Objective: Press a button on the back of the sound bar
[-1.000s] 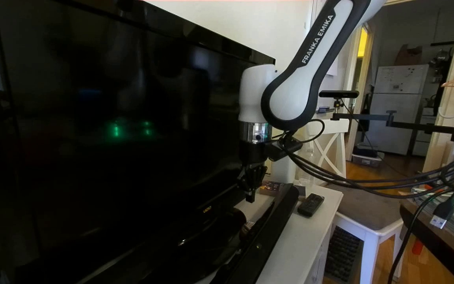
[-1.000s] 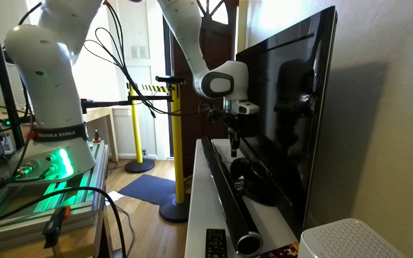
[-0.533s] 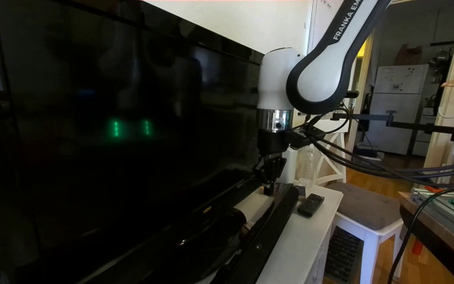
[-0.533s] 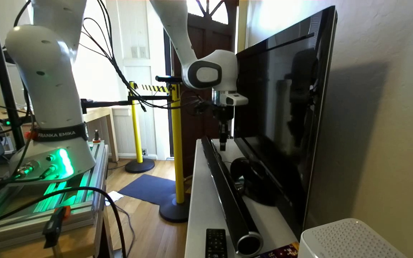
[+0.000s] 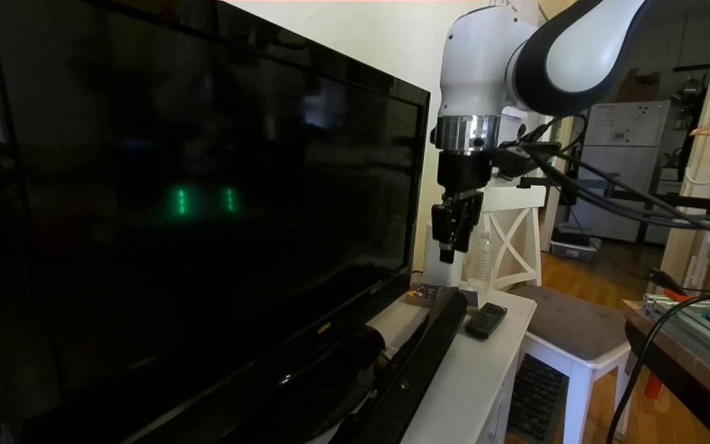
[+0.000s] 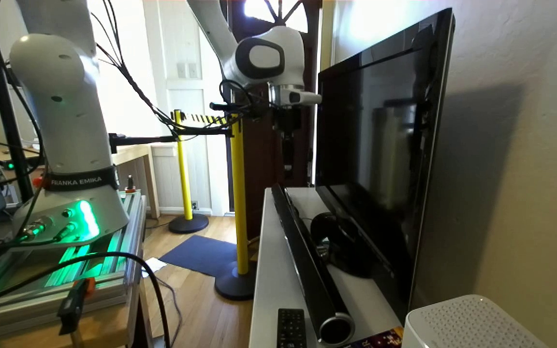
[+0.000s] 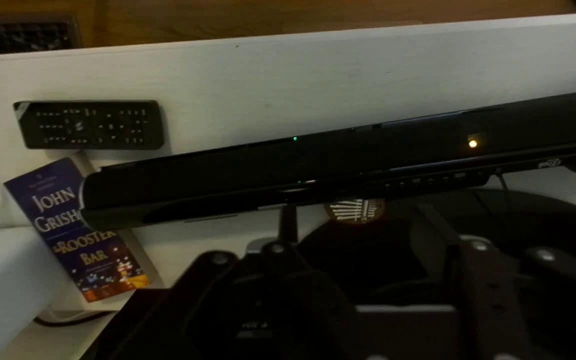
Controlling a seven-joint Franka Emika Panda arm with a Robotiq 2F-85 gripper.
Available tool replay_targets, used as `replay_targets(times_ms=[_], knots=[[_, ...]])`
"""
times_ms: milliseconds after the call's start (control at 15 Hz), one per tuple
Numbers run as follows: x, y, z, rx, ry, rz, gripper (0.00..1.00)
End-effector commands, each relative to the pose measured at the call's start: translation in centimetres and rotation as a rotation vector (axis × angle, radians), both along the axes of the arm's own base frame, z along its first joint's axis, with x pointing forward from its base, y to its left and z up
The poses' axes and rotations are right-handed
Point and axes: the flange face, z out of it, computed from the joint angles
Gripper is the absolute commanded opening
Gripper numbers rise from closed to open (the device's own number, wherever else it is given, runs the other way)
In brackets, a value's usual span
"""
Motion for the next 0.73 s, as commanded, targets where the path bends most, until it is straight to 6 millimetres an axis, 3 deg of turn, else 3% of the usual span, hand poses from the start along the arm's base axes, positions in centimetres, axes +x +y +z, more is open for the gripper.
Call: replay_targets(times_ms=[0, 133, 333, 400, 467, 667], knots=[[-2.0, -0.5, 6.7, -0.005, 0.018, 0.036, 0.93], [-2.5, -1.1, 9.9, 0.041, 0.026, 0.056, 1.0], [-2.9, -3.2, 13.3, 0.082, -0.009, 0.137, 1.0], [-2.6, -4.0, 13.1, 0.119, -0.036, 0.197, 1.0], [-2.4, -2.9, 12.6, 0.065, -0.015, 0.126, 1.0], [-2.8, -4.4, 13.0, 0.096, -0.027, 0.175, 1.0]])
